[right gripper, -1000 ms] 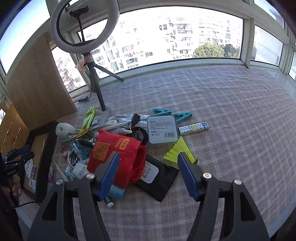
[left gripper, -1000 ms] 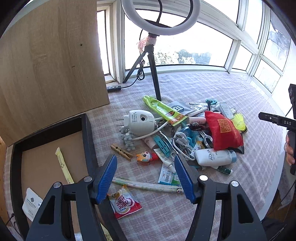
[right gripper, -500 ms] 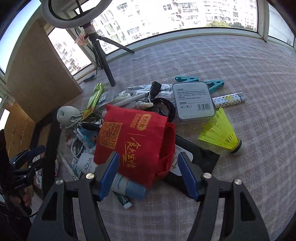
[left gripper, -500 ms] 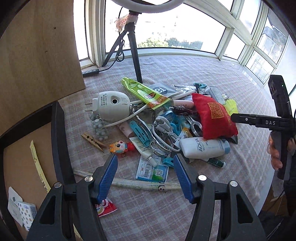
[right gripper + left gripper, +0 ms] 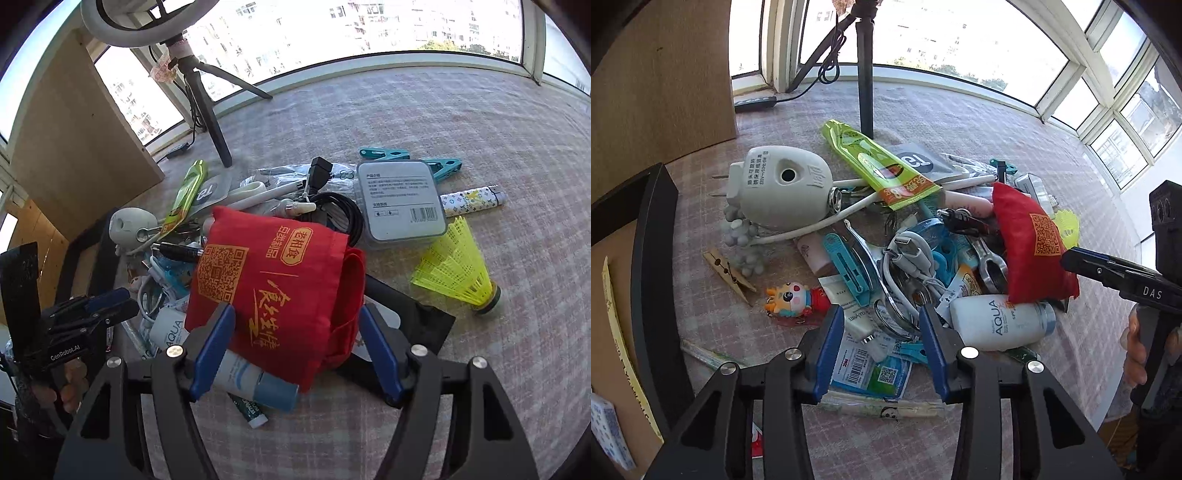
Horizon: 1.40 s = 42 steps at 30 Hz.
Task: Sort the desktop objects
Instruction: 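Grasp white cable with left gripper while right gripper grasps red cloth bag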
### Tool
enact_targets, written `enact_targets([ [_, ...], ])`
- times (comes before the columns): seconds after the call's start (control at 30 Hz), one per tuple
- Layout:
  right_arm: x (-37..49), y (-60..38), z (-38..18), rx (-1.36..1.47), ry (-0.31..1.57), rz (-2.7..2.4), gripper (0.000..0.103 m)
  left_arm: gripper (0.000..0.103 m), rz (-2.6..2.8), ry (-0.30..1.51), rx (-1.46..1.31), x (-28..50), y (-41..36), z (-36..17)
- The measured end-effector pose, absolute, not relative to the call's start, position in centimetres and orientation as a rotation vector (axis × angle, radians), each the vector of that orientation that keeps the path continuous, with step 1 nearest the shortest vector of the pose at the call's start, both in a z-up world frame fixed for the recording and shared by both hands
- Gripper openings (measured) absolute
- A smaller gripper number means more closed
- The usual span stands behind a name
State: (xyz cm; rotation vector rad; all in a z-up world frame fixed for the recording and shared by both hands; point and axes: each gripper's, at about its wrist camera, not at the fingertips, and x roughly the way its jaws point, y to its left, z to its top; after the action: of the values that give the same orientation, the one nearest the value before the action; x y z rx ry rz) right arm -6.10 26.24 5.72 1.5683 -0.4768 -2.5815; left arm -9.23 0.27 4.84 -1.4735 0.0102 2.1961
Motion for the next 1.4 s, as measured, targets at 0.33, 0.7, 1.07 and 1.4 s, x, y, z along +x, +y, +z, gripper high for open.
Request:
enact_targets([
  [0.33,-7.3,25.7,5.5,1.595,-0.456,-2.567,0.072,0.018,2.207,0.066,-1.545,-10.4,1.2,3.0],
  [0.7,-7.9,24.7,4.3,1.608,-0.455,-2.478,0.073,0.008,2.202,0.013,-1.546,-10.2,-0.2,2.6],
  [1.07,-7.4,25.5,4.5,1.605,-0.524,-2.474,0.073,0.011,2.224,0.0,-1.513,-9.6,-0.7,3.5],
  [1.4,-7.6,25.5,4.5,1.594,-0.537,-2.472,0.066,0.006,2.235,0.063,-1.501,-9.4,-0.1,3.6],
])
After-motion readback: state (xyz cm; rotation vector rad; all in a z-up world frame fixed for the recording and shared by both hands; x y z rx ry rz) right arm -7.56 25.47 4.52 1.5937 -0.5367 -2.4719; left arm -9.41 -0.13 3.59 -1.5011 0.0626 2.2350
